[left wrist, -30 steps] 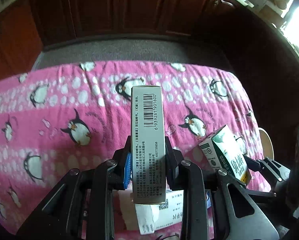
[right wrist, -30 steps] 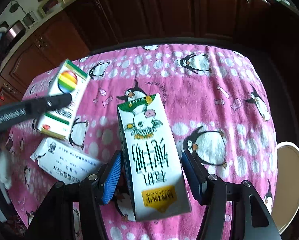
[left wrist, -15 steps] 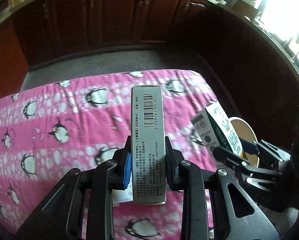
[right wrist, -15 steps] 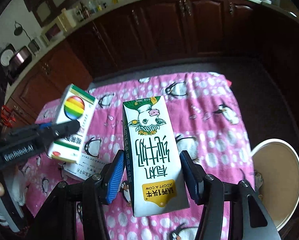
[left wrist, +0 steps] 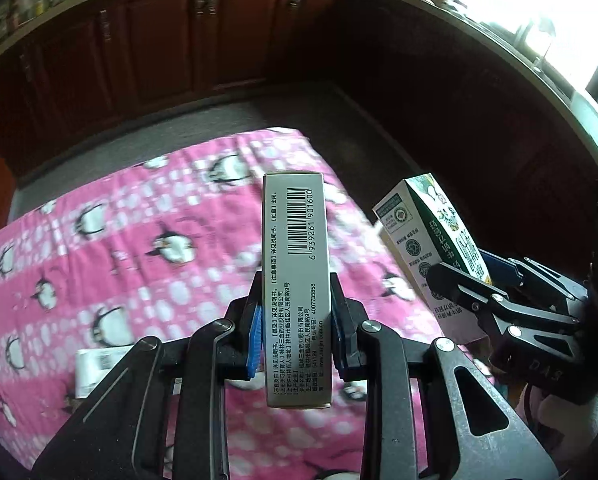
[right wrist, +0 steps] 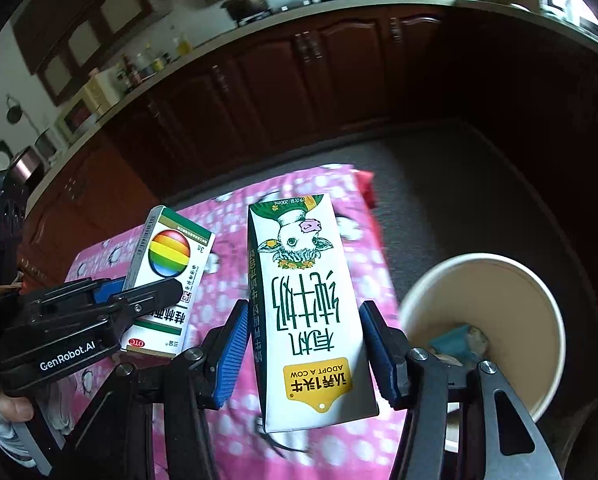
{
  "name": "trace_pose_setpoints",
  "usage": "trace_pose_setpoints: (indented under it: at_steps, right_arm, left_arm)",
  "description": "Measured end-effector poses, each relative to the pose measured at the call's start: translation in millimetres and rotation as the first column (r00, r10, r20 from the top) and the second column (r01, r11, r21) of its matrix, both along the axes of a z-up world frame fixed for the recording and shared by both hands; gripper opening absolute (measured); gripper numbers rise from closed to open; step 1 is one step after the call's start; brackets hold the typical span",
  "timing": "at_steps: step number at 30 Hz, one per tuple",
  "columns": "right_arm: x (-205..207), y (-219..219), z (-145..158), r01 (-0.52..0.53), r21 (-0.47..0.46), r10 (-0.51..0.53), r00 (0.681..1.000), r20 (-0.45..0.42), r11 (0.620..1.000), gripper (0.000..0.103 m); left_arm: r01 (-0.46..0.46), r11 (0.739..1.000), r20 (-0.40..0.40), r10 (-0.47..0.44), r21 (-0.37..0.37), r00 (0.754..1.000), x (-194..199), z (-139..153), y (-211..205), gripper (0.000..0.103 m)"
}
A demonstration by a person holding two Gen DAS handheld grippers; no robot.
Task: Collect trash
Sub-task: 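Carry the milk carton and barcode box over the white bin and open both grippers, then move both open grippers back over the table toward the foam block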
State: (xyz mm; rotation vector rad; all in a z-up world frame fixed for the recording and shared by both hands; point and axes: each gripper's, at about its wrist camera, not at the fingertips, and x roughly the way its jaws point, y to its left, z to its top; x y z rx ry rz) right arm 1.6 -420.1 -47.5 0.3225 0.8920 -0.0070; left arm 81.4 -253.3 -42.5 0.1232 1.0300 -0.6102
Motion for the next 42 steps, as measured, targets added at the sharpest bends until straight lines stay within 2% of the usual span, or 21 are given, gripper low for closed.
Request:
trace_pose_setpoints:
  at_steps: [5, 13, 22, 30, 31, 32, 34, 42]
  right_arm:
    - [-19.8, -36.4, -4.6, 0.086, 0.006, -0.085, 0.996, -0.013, 0.996, 0.053]
    - [-43.9, -86.2, -23.3, 0.203, 0.016, -0.202, 0.978, -0.057, 0.979, 0.053]
    - [-54.3, -131.4, -73.1, 0.309, 0.04, -0.299, 0.94, -0.162, 0.95, 0.053]
    - [-60.2, -151.8, -107.9, 0.365, 0.055, -0.344, 0.91, -0.233, 0.929, 0.052]
    - [-63.1, -153.0, -109.5, 0.368, 0.062, -0.345, 0.908, -0.237, 0.928, 0.052]
    - [-63.6, -152.7, -110.1, 0.37, 0.073, -0.344, 0.908, -0.241, 0.926, 0.052]
    - [-64.5, -151.3, -108.7, 0.368, 0.078, -0.341, 0.909, -0.24, 0.926, 0.053]
    - [-65.3, -142.8, -98.0, 0.358, 0.072, -0.335, 0.916, -0.222, 0.931, 0.055]
  left_arm:
    - [0.068, 0.998, -0.015, -0.068, -0.004, 0.998, -9.3, -4.5, -36.9, 0.025]
    - [0.147, 0.989, -0.082, -0.148, -0.018, 0.986, -18.4, -24.9, -90.5, 0.025]
    - [0.168, 0.984, -0.168, -0.175, -0.054, 0.97, -17.1, -54.7, -130.2, 0.025]
    - [0.184, 0.98, -0.219, -0.196, -0.074, 0.956, -16.8, -72.8, -145.3, 0.026]
    - [0.189, 0.979, -0.219, -0.201, -0.074, 0.955, -17.2, -73.8, -146.1, 0.03]
    - [0.191, 0.979, -0.217, -0.203, -0.073, 0.955, -16.8, -75.2, -147.5, 0.042]
    - [0.187, 0.979, -0.22, -0.201, -0.083, 0.955, -16.6, -75.4, -146.8, 0.055]
    - [0.19, 0.978, -0.205, -0.205, -0.087, 0.957, -24.3, -66.2, -130.4, 0.056]
